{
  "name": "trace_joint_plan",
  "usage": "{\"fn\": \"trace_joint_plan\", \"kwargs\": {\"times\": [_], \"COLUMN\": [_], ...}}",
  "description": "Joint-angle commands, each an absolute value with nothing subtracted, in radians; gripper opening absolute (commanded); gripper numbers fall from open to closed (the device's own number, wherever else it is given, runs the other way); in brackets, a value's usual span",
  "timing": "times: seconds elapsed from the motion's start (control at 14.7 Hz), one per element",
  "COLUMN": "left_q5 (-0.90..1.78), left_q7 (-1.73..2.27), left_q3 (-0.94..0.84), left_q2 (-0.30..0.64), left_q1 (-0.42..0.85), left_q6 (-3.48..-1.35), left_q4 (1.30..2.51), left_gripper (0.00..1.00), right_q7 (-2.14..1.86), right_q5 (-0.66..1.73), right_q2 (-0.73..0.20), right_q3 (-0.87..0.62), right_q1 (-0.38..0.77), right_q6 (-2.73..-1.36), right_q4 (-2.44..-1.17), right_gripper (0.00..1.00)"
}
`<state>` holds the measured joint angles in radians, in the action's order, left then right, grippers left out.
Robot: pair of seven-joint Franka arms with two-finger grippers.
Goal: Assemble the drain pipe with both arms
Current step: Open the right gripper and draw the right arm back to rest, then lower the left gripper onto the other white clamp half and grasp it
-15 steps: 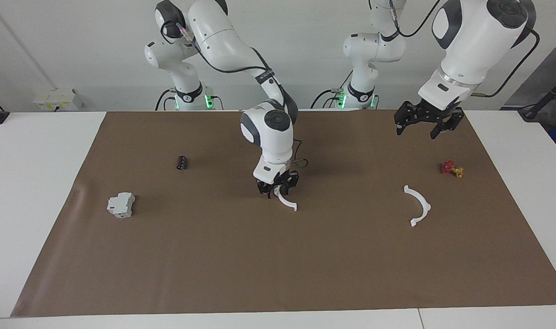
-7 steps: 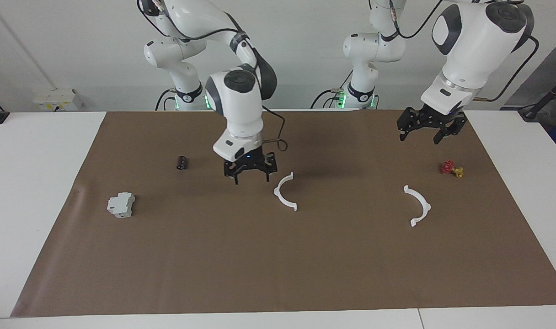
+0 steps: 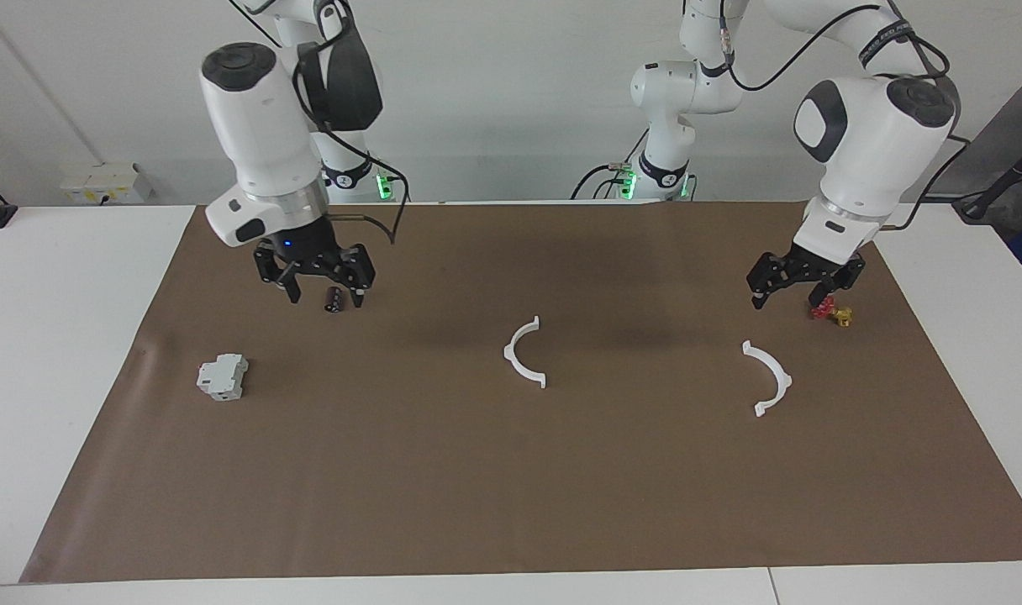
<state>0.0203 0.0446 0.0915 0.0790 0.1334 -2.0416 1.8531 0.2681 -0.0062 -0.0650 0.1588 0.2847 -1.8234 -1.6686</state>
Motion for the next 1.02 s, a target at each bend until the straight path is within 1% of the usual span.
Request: {"fn": "trace_joint_plan", "kwargs": {"times": [0.0, 0.2, 0.34, 0.48, 0.61, 0.81, 0.88, 0.95], "left_q5": [0.003, 0.003, 0.003, 0.003, 0.003, 0.003, 0.003, 0.003], "left_q7": [0.083, 0.092, 0.231, 0.328, 0.339, 0.371, 0.376, 0.374], "left_q3": [0.119, 0.160, 0.160, 0.160, 0.160, 0.160, 0.160, 0.160], "left_q2": [0.057, 0.070, 0.107, 0.139, 0.185, 0.222, 0.239, 0.253], "left_q1": [0.124, 0.115, 0.091, 0.101, 0.107, 0.106, 0.104, 0.101], "left_q6": [-2.196, -2.308, -2.341, -2.370, -2.393, -2.499, -2.517, -2.532], "left_q4": [1.997, 2.066, 2.066, 2.066, 2.071, 2.129, 2.131, 2.132], "left_gripper": [1.00, 1.00, 1.00, 1.00, 1.00, 1.00, 1.00, 1.00], "right_q7": [0.172, 0.085, 0.031, -0.007, -0.009, -0.009, -0.003, 0.027], "right_q5": [-0.025, -0.052, -0.064, -0.075, -0.074, -0.058, -0.037, 0.012], "right_q2": [-0.011, 0.021, 0.032, 0.041, 0.052, 0.051, 0.048, 0.038], "right_q3": [0.144, 0.144, 0.144, 0.144, 0.143, 0.143, 0.141, 0.140], "right_q1": [0.203, 0.131, 0.088, 0.054, 0.034, 0.028, 0.025, 0.028], "right_q6": [-1.717, -1.642, -1.609, -1.605, -1.597, -1.608, -1.603, -1.595], "right_q4": [-1.675, -1.681, -1.690, -1.707, -1.724, -1.723, -1.715, -1.679], "right_gripper": [1.00, 1.00, 1.00, 1.00, 1.00, 1.00, 1.00, 1.00]}}
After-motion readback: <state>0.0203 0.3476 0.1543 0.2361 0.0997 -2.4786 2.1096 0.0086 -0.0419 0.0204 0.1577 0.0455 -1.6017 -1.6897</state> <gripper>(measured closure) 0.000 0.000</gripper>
